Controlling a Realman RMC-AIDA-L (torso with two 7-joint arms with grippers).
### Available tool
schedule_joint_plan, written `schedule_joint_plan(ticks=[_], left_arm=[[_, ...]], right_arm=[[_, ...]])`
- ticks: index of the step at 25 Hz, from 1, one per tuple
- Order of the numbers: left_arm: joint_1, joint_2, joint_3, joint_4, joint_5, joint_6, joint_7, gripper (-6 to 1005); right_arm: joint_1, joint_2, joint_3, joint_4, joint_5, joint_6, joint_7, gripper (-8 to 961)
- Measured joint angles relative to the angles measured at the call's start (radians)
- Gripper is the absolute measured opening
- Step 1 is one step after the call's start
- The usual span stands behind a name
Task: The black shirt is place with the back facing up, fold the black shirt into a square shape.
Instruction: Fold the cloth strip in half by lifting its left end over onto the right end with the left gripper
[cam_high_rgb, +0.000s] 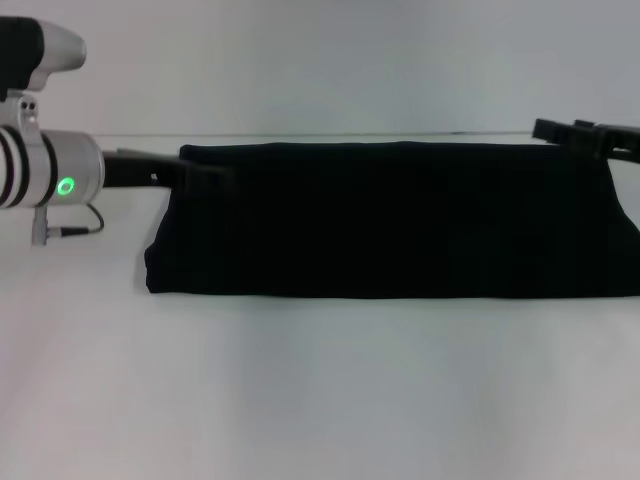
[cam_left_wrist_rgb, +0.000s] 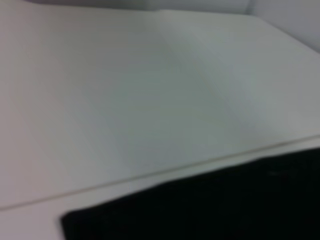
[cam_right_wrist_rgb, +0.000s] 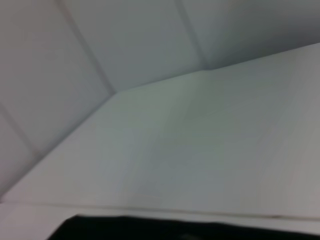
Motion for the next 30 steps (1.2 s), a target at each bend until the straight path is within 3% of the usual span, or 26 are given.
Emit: schedule_joint_plan(ticks=[4,9,13,16,19,30], left_arm=[[0.019,0.003,-0.006,0.029,-0.005,0.186,-0.028,859],[0.048,0.016,-0.007,0.029,-0.006,0.296,-0.133,933],[0.071,0.036,-0.011,0.010,-0.013,0.319,-0.289,945],[0.067,0.070,-0.021,-0.075,-0.021,0.325,-0.420,944],[0.057,0.088,-0.031,-0.127,-0.022,0.330,-0.480,942],[0.053,0.098,-0.117,-0.199,-0.023,0.344,-0.682,937]], right_arm=[[-0.029,-0.004,-0.022,-0.027,-0.006,-0.155,-0.002,839],[-0.064,-0.003,-0.065,-0.074,-0.009,-0.285,-0.016,847],[-0.074,-0.002,-0.067,-0.095,-0.008,-0.335,-0.026,848],[-0.070,-0.007,-0.084,-0.097,-0.009,-0.346,-0.027,848],[-0.064,-0.010,-0.132,-0.097,-0.010,-0.348,-0.034,848],[-0.052,-0.010,-0.240,-0.160,-0.011,-0.449,-0.082,839]])
